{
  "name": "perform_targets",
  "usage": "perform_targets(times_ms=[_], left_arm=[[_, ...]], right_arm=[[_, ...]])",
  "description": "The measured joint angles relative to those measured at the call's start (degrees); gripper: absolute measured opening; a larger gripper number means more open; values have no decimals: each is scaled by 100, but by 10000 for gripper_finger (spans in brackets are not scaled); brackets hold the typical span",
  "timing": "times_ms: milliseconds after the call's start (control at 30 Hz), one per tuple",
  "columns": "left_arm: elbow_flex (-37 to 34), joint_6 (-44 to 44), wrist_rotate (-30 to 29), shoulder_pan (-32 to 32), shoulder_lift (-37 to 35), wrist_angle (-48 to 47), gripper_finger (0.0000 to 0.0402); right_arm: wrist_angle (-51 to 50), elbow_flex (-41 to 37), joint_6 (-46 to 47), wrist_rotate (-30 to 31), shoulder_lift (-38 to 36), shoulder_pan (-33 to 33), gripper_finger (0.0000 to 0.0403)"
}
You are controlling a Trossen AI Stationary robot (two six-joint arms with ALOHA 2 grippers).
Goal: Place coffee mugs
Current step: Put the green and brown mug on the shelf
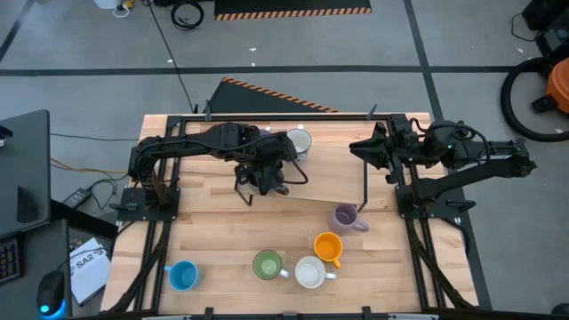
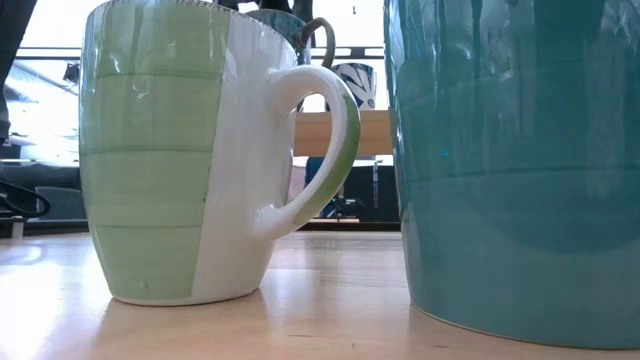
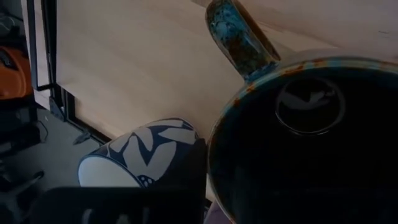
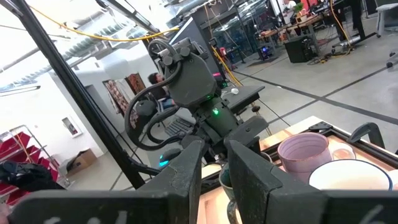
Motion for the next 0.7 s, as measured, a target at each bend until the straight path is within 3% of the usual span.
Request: perform_targets(times_ms=[433, 700], left_arm=[[0, 964, -35, -2, 5, 19, 47], [0, 661, -103, 44, 20, 18, 68]], right_arm=[[0, 0, 0, 0, 0, 0, 86], [0, 0, 0, 0, 0, 0, 86]])
